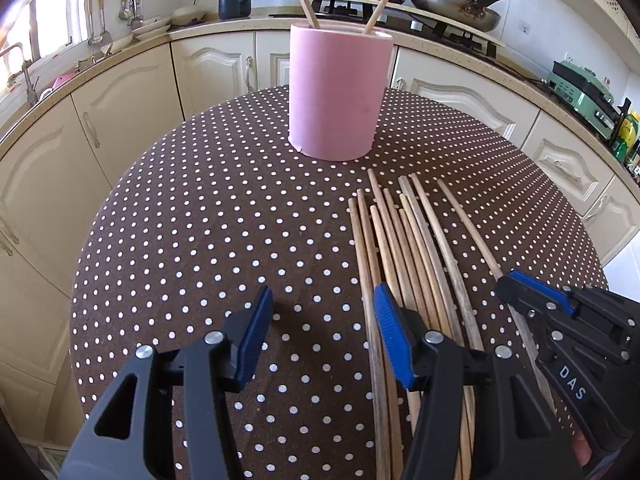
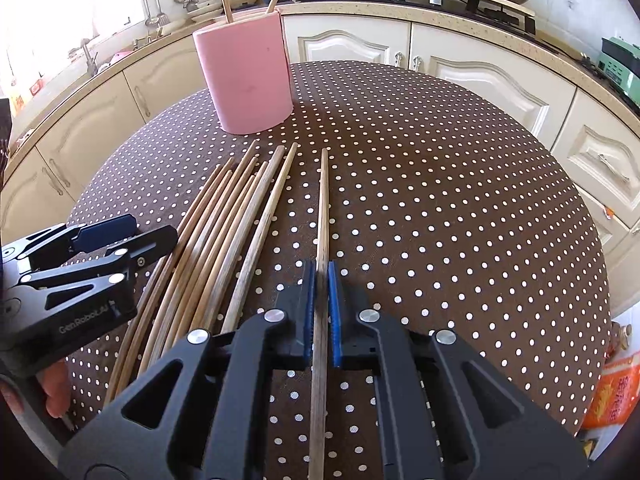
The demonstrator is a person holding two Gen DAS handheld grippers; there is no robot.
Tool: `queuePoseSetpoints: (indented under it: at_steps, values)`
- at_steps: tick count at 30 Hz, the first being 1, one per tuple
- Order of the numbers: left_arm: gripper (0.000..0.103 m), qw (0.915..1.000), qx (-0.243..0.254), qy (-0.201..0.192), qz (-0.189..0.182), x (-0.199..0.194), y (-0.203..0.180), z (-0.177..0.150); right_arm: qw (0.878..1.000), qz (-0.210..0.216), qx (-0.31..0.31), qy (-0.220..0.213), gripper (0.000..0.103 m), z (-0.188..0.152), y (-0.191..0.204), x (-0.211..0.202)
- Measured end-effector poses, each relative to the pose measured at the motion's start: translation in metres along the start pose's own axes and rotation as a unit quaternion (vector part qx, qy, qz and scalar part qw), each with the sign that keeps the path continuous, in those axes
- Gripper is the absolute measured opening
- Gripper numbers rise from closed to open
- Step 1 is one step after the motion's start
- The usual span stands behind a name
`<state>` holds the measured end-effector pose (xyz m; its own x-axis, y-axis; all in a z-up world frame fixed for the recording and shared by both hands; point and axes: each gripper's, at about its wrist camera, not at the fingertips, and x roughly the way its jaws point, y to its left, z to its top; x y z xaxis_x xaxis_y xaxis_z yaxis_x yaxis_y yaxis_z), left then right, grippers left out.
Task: Organize utensils
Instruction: 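Grasp a chopstick with the right tool while the left tool grasps another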
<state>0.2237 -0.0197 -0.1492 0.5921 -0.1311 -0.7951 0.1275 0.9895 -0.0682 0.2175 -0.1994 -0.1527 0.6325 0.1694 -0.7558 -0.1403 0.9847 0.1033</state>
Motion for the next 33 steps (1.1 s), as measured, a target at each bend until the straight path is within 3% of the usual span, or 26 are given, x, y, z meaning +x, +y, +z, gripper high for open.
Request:
queuePoseSetpoints:
  at_steps: [6, 10, 12, 13, 16, 17, 22, 26, 33]
  values:
    - [0.053, 0.9997, -0.009, 0.015, 0.017, 0.011, -0.002, 0.015, 1.000, 0.005, 0.005, 0.000, 0.007, 0.002, -0.003, 0.000]
    - [0.053, 0.9985, 0.010, 0.024, 0.048, 0.018, -0.011, 0.023, 1.000, 0.008, 0.010, 0.000, 0.007, 0.003, -0.005, -0.001]
    - [0.053, 0.9987, 0.012, 0.021, 0.045, 0.020, -0.013, 0.025, 1.000, 0.012, 0.016, 0.001, 0.007, 0.004, -0.007, -0.001]
    - [0.049, 0.9987, 0.011, 0.019, 0.045, 0.021, -0.012, 0.025, 1.000, 0.014, 0.017, 0.001, 0.007, 0.004, -0.008, -0.001]
    - [0.010, 0.9985, 0.009, 0.013, 0.053, 0.018, -0.011, 0.025, 1.000, 0.012, 0.022, 0.002, 0.007, 0.004, -0.009, -0.002]
    - [0.008, 0.9985, 0.011, 0.011, 0.053, 0.018, -0.010, 0.024, 1.000, 0.012, 0.025, 0.002, 0.007, 0.003, -0.010, -0.003]
    - [0.006, 0.9993, 0.015, 0.009, 0.033, 0.009, -0.004, 0.011, 0.999, 0.011, 0.041, 0.013, 0.007, -0.003, -0.012, -0.011]
    - [0.006, 0.9997, 0.017, 0.017, -0.004, -0.003, 0.003, -0.002, 0.999, 0.015, 0.022, 0.024, 0.008, -0.011, -0.006, -0.020]
    - [0.007, 0.9999, 0.011, 0.007, -0.005, -0.004, 0.006, -0.006, 1.000, -0.006, -0.002, 0.021, 0.008, -0.003, 0.000, -0.012]
